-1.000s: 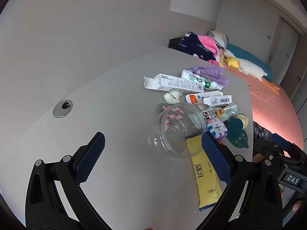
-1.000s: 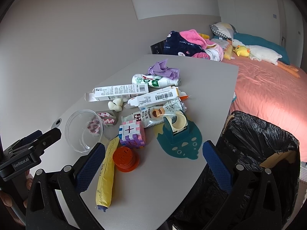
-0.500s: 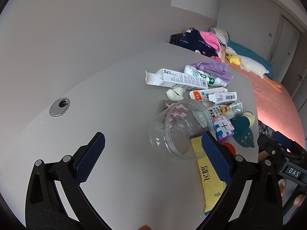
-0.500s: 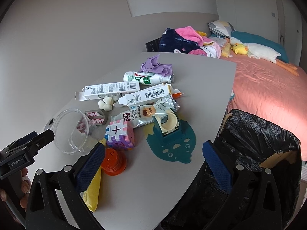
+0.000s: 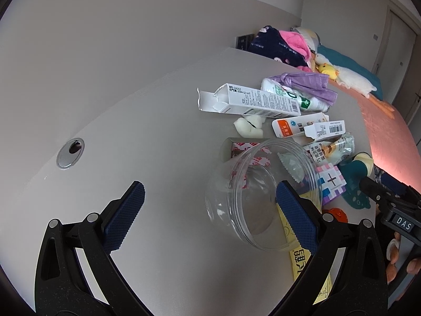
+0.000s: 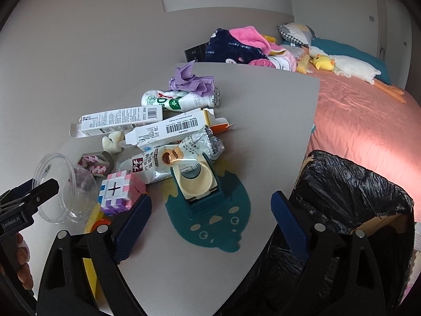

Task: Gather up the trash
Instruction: 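Grasp the clear plastic cup with the left tool while the right tool grasps the teal tape dispenser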

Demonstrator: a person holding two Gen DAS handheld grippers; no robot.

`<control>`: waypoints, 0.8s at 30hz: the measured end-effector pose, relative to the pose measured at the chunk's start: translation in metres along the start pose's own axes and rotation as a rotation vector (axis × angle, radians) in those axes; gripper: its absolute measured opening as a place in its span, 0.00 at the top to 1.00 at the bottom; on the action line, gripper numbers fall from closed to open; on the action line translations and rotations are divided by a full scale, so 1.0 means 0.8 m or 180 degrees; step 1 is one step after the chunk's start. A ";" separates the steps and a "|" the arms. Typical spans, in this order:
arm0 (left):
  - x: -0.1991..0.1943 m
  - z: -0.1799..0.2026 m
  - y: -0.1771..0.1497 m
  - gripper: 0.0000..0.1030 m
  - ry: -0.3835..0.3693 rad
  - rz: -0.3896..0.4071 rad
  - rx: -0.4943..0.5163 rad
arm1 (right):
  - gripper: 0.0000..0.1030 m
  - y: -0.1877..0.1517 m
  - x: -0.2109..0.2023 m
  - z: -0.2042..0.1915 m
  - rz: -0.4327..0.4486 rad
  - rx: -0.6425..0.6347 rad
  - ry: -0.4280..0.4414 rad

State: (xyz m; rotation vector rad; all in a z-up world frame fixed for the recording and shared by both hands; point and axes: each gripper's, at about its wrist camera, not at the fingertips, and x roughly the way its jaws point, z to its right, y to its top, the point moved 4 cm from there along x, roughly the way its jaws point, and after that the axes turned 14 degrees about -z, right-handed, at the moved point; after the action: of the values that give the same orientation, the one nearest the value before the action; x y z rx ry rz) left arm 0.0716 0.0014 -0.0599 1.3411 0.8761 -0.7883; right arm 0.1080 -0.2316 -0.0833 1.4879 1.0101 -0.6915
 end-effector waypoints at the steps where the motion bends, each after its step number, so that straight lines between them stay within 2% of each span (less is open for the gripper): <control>1: 0.003 -0.001 0.001 0.06 0.0007 -0.0005 -0.0009 | 0.19 0.002 0.004 0.000 -0.0008 -0.0015 -0.0004; 3: 0.007 -0.002 0.004 0.06 0.0023 -0.0022 -0.0006 | 0.30 0.006 0.012 -0.003 -0.0023 -0.0061 -0.0032; 8: 0.013 -0.001 0.008 0.07 0.0070 -0.0018 0.0050 | 0.42 0.012 0.018 -0.007 0.0015 -0.0134 -0.0069; 11: 0.018 0.002 0.011 0.19 0.0016 -0.0062 0.0057 | 0.61 0.014 0.019 -0.009 -0.0001 -0.0152 -0.0017; 15: 0.027 0.001 0.011 0.46 -0.0091 -0.0165 0.0024 | 0.62 0.015 0.018 -0.008 0.0019 -0.0112 0.0032; 17: 0.028 -0.002 0.010 0.56 -0.0176 -0.0207 -0.0008 | 0.62 0.015 0.017 -0.006 0.0009 -0.0063 0.0111; 18: 0.029 -0.003 0.009 0.65 -0.0201 -0.0230 -0.0021 | 0.62 0.014 0.016 -0.005 0.0003 -0.0045 0.0143; 24: 0.021 -0.011 0.008 0.71 -0.0311 -0.0245 -0.0125 | 0.62 0.014 0.006 -0.007 0.0016 -0.0012 0.0204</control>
State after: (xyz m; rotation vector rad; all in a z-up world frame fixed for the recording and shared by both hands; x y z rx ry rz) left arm 0.0847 0.0111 -0.0714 1.2302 0.8658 -0.8848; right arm 0.1194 -0.2248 -0.0817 1.5169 1.0554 -0.6412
